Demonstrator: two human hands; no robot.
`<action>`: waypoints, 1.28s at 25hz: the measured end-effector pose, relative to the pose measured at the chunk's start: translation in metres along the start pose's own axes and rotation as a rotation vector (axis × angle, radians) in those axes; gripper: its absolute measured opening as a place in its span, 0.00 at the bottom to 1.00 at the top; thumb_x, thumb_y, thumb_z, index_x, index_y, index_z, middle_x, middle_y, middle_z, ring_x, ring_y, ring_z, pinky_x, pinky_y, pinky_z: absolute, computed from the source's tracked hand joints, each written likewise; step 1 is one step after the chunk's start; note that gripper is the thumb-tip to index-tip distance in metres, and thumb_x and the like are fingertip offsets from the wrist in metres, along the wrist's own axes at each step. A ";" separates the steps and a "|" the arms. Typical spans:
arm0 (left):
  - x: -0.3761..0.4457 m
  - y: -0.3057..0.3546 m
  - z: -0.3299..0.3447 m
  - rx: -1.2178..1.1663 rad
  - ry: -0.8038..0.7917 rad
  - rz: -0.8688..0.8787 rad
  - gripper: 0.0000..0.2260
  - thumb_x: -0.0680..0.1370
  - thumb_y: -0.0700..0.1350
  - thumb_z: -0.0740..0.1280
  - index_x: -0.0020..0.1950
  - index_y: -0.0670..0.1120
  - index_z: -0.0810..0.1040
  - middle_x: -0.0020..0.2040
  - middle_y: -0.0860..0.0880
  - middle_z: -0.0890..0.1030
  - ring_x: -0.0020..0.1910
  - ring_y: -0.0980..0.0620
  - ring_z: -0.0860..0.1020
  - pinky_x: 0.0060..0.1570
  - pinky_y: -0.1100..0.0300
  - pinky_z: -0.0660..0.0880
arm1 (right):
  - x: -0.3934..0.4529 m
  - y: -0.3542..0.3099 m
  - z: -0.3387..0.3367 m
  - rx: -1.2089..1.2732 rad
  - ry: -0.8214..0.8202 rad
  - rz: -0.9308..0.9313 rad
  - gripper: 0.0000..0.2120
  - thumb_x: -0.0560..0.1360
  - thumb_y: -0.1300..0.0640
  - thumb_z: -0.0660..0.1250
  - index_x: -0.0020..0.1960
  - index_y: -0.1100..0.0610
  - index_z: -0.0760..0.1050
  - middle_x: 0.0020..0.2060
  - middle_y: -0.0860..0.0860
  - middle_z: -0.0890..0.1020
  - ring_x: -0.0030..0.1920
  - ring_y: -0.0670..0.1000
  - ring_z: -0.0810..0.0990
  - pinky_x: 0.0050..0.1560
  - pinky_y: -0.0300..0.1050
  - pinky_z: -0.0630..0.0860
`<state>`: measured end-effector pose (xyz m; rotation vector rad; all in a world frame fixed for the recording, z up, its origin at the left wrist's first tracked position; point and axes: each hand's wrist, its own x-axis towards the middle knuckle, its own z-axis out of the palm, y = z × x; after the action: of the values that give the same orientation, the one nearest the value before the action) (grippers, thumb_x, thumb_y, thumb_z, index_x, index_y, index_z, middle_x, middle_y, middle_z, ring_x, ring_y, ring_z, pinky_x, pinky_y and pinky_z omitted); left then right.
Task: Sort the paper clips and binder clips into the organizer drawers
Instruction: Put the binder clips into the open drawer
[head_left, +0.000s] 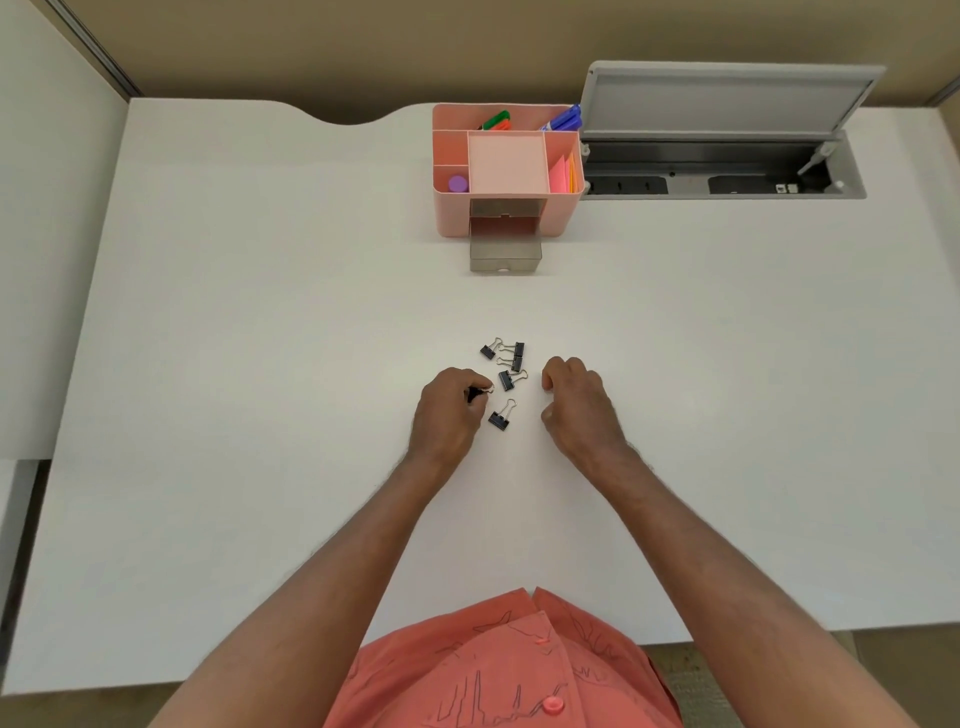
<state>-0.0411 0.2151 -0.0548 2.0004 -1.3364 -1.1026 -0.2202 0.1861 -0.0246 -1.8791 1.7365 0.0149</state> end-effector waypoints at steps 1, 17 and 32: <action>0.001 0.001 -0.002 -0.048 -0.001 -0.022 0.09 0.79 0.40 0.69 0.53 0.52 0.83 0.51 0.56 0.81 0.46 0.60 0.78 0.46 0.66 0.74 | 0.000 0.000 -0.001 -0.007 -0.008 0.005 0.16 0.72 0.72 0.60 0.56 0.57 0.71 0.53 0.53 0.74 0.53 0.57 0.71 0.47 0.56 0.76; 0.167 0.107 -0.040 0.275 0.058 0.363 0.17 0.77 0.32 0.62 0.58 0.44 0.86 0.59 0.46 0.82 0.60 0.49 0.79 0.57 0.60 0.74 | 0.027 0.013 -0.013 -0.032 -0.080 0.009 0.19 0.74 0.72 0.59 0.52 0.55 0.82 0.50 0.51 0.82 0.54 0.52 0.77 0.45 0.44 0.74; 0.071 0.048 -0.019 0.153 0.137 0.275 0.11 0.81 0.44 0.66 0.63 0.49 0.79 0.61 0.49 0.75 0.62 0.49 0.74 0.56 0.52 0.77 | 0.167 -0.063 -0.076 0.059 0.253 -0.206 0.17 0.77 0.70 0.62 0.57 0.55 0.83 0.56 0.53 0.82 0.56 0.51 0.81 0.59 0.45 0.78</action>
<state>-0.0365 0.1305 -0.0330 1.8853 -1.6045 -0.7452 -0.1646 0.0017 0.0003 -2.0780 1.6719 -0.3633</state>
